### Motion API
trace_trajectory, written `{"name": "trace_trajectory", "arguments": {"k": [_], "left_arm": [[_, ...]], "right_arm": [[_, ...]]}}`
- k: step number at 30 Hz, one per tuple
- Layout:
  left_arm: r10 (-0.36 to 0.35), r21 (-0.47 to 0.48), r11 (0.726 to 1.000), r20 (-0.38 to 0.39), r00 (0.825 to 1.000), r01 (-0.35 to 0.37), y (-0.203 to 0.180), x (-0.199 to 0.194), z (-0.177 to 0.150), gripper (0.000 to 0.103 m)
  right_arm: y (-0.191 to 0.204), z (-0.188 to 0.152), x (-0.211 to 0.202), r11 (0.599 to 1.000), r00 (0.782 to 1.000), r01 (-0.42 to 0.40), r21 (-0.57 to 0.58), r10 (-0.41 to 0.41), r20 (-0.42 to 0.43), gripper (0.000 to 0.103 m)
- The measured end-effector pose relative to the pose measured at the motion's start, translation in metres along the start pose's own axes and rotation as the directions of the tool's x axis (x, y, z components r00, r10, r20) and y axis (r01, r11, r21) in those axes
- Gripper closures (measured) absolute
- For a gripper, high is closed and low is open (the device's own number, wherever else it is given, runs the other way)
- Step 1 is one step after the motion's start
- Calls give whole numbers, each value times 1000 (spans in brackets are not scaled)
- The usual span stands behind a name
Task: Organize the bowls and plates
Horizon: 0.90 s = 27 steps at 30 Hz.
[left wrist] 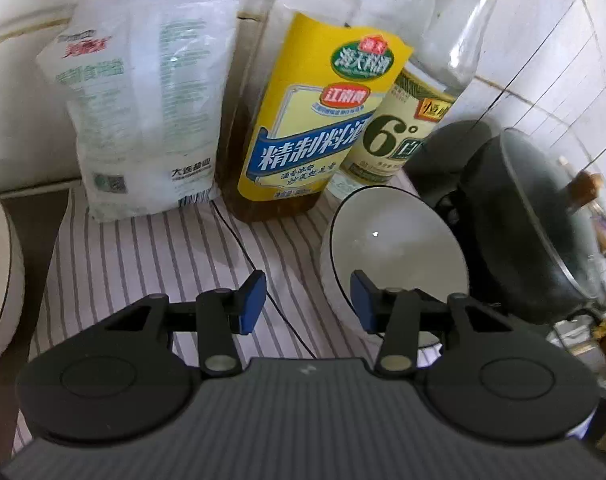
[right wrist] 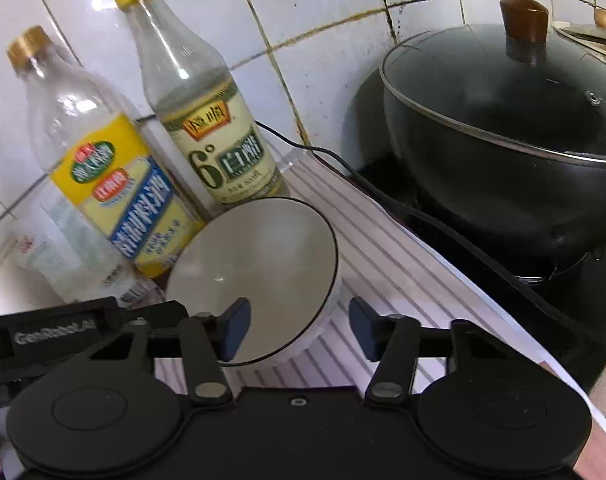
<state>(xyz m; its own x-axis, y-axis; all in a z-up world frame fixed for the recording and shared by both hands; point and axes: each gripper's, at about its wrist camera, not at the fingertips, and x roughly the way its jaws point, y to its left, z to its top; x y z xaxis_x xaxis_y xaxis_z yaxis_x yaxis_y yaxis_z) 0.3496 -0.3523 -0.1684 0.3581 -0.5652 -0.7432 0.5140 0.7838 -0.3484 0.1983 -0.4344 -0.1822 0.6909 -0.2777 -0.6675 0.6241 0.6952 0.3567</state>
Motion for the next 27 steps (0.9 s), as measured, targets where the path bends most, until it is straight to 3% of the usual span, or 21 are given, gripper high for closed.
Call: {"name": "trace_trajectory", "arguments": {"k": [5, 7, 16, 21, 27], "left_arm": [[28, -2, 1000, 10, 1000, -28, -8, 15, 3, 61], [15, -24, 1000, -13, 1000, -16, -6, 20, 4, 68], [-41, -95, 995, -64, 997, 35, -5, 35, -4, 89], [24, -27, 999, -64, 998, -25, -19, 29, -10, 89], [51, -40, 998, -79, 996, -54, -14, 9, -16, 89]], "right_arm": [[-1, 3, 12, 999, 999, 9, 31, -8, -33, 63], [-1, 3, 13, 999, 999, 28, 23, -27, -39, 70], [0, 5, 17, 1000, 999, 29, -5, -29, -36, 77], [1, 4, 15, 1000, 999, 22, -17, -23, -49, 79], [4, -4, 1, 1000, 996, -13, -10, 12, -90, 80]]}}
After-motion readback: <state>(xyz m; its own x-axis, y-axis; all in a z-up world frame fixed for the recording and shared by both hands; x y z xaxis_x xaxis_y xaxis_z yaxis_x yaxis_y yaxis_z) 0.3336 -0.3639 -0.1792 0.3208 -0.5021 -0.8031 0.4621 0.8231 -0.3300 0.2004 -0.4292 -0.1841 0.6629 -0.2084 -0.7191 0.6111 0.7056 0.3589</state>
